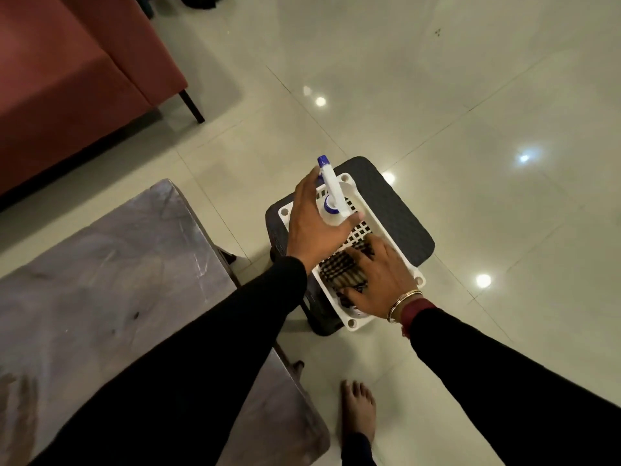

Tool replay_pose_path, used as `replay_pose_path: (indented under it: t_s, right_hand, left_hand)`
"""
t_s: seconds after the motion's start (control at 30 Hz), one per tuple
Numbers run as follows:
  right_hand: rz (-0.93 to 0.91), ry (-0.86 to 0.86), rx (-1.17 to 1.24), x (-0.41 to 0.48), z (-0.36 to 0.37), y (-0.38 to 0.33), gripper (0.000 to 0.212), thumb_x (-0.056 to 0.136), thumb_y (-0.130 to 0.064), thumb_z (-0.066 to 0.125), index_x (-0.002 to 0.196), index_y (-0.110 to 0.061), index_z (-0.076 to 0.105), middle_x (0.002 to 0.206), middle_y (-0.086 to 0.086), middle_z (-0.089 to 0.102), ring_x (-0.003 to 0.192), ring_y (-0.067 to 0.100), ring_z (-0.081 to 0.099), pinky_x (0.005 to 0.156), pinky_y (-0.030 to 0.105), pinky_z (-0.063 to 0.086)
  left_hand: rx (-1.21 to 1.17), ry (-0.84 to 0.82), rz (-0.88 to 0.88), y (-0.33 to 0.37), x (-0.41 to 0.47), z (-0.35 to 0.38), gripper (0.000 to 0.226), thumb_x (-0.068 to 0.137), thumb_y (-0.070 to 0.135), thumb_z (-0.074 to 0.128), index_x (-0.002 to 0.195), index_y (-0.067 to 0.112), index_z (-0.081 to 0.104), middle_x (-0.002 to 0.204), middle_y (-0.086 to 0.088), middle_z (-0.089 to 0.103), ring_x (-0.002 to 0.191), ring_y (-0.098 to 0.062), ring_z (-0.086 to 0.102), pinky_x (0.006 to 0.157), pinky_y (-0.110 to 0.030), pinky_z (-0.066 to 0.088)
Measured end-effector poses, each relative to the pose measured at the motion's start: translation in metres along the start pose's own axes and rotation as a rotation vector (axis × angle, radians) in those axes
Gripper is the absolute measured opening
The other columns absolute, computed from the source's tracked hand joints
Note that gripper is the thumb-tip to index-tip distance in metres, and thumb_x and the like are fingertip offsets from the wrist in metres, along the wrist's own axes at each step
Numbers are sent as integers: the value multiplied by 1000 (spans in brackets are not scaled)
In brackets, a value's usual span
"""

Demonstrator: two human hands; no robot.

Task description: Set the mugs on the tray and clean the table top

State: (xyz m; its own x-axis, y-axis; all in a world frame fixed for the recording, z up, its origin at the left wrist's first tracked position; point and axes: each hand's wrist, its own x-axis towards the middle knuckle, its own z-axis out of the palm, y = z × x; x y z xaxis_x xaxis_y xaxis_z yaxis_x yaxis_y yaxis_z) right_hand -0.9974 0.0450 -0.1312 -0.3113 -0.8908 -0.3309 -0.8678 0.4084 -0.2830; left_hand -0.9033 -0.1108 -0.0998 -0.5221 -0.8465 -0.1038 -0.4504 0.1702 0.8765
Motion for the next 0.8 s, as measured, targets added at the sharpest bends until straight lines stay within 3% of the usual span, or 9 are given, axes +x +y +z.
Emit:
replay_pose_path:
  t_s: [0.1, 0.23, 0.3, 0.43, 0.53, 0.63, 0.7, 0.77, 0.8]
  right_hand:
    - [-71, -20, -90, 2, 2, 3, 90, 72, -71, 54, 151, -28, 45, 156, 12, 35, 141, 38, 32, 113, 53, 38]
    - [-98, -71, -197, 9, 2, -1, 82, 77, -69, 47, 152, -35, 44, 152, 13, 40, 132, 43, 37, 108, 57, 41]
    - [-105, -39, -184, 11, 0, -1, 68, 82, -54, 54, 147, -35, 53, 146, 15, 48, 124, 43, 43, 103, 57, 45]
    - [-90, 93, -25, 13, -5, -2, 49, 84, -28, 68, 132, -21, 68, 133, 16, 61, 115, 42, 52, 93, 58, 51]
    - [-48, 194, 122, 19, -13, -6, 51, 88, -25, 69, 137, -14, 63, 139, 16, 58, 126, 41, 51, 102, 59, 47]
    - [-190, 273, 296, 31, -20, -39, 57, 87, -2, 66, 143, -7, 56, 148, 23, 47, 140, 47, 40, 115, 64, 34]
    - [-288, 262, 345, 40, -28, -72, 59, 87, 0, 57, 146, -4, 52, 155, 24, 40, 147, 48, 29, 122, 61, 24]
    - [-377, 212, 360, 52, -31, -114, 59, 87, 5, 56, 146, -1, 51, 158, 25, 36, 151, 47, 24, 124, 57, 21]
    - [-409, 186, 368, 59, -30, -137, 59, 87, 8, 57, 145, 1, 51, 158, 25, 36, 151, 47, 25, 124, 56, 21]
  left_hand:
    - [-12, 84, -10, -2, 11, 10, 82, 80, 39, 85, 146, 34, 37, 116, 32, 57, 101, 25, 56, 81, -1, 49]
    - [-77, 97, -6, 2, 19, 18, 65, 92, 20, 72, 147, 30, 38, 103, 18, 63, 95, -4, 68, 81, -9, 52]
    - [-113, 121, 18, 9, 18, 16, 59, 94, 15, 72, 145, 22, 44, 98, 12, 62, 93, -9, 67, 83, -8, 49]
    - [8, 235, 122, 23, 1, -11, 57, 89, 21, 73, 141, 14, 50, 116, -1, 60, 93, -2, 56, 84, 3, 38]
    - [32, 285, 175, 20, -35, -50, 56, 86, 24, 70, 137, 24, 50, 121, -2, 53, 104, -6, 56, 92, -5, 41]
    - [2, 448, 126, 2, -83, -101, 55, 84, 15, 76, 128, 37, 50, 119, -3, 54, 101, -26, 63, 93, -34, 55]
    - [29, 528, 58, -10, -113, -129, 48, 84, 20, 75, 126, 31, 55, 115, -4, 53, 99, -27, 62, 90, -45, 57]
    - [65, 570, -4, -23, -143, -155, 49, 81, 19, 76, 125, 31, 57, 115, -7, 53, 103, -29, 63, 91, -47, 57]
    - [54, 582, -44, -27, -158, -166, 57, 79, 15, 77, 125, 42, 56, 118, -9, 54, 107, -27, 64, 95, -43, 56]
